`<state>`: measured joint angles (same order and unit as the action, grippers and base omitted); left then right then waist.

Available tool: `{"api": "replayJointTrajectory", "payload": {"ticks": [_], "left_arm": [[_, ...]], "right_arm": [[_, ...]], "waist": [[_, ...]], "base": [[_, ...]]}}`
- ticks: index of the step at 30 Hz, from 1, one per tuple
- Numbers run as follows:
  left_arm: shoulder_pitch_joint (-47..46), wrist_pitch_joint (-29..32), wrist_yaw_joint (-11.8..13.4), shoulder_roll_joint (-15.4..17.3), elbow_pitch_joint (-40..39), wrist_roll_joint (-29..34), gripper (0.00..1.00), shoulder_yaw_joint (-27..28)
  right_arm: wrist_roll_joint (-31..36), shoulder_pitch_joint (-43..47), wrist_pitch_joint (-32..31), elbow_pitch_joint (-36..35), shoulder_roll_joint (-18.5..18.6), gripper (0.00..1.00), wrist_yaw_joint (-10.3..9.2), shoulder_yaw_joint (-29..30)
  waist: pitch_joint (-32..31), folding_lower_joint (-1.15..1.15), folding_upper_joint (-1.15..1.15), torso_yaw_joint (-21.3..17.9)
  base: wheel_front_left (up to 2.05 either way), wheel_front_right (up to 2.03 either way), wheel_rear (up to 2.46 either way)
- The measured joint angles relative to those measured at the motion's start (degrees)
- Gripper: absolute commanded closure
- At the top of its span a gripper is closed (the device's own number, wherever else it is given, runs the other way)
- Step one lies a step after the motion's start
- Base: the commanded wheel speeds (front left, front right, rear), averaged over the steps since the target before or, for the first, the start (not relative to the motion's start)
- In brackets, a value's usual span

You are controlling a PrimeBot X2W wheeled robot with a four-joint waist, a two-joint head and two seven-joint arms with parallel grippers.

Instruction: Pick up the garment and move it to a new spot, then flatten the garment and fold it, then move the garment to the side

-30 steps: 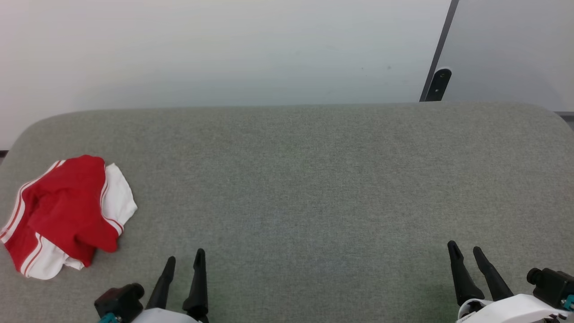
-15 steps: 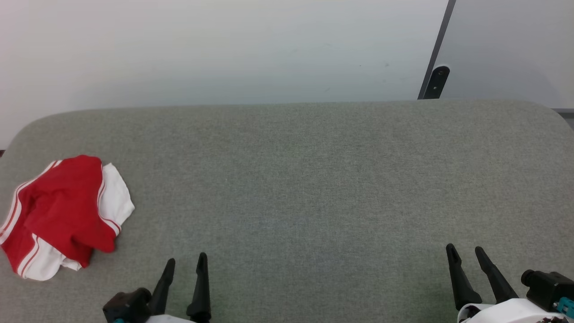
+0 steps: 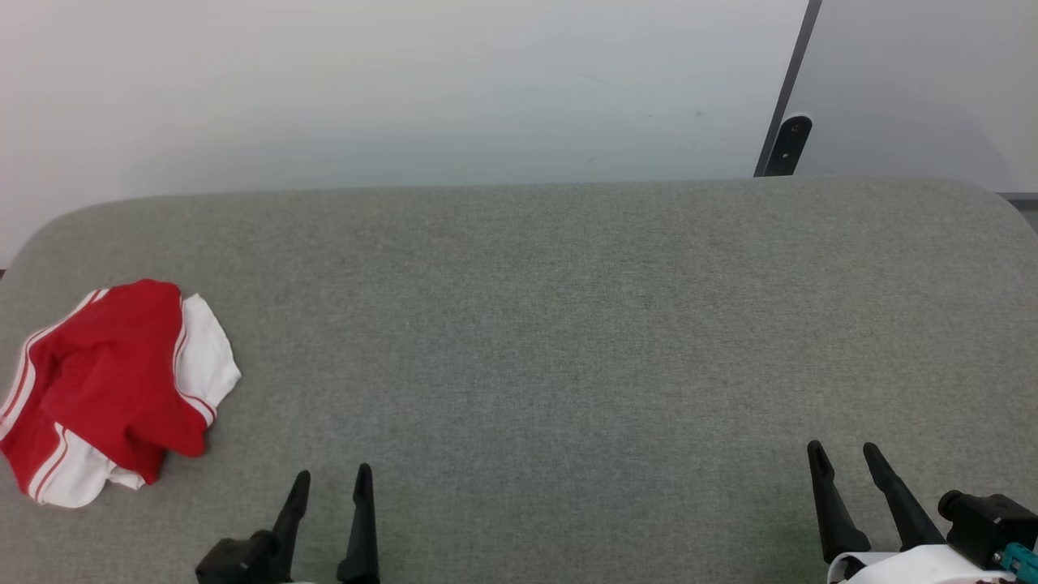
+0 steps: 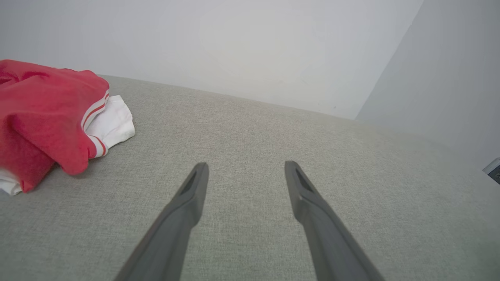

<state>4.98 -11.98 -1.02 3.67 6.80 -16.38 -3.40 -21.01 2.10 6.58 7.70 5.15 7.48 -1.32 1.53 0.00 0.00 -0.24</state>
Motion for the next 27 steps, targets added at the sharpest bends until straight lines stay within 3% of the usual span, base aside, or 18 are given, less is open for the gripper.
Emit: {"api": "replayJointTrajectory", "payload": {"ticks": [27], "left_arm": [[1.6,-2.9,-1.1,-0.6,-1.1,11.2,0.0,0.9]], "right_arm": [[8.1,1.3,3.5,-0.5,-0.5,0.0,0.0,0.8]], "waist": [[0.8,0.0,0.0,-0.3]], "base": [[0.0,0.0,0.0]]}}
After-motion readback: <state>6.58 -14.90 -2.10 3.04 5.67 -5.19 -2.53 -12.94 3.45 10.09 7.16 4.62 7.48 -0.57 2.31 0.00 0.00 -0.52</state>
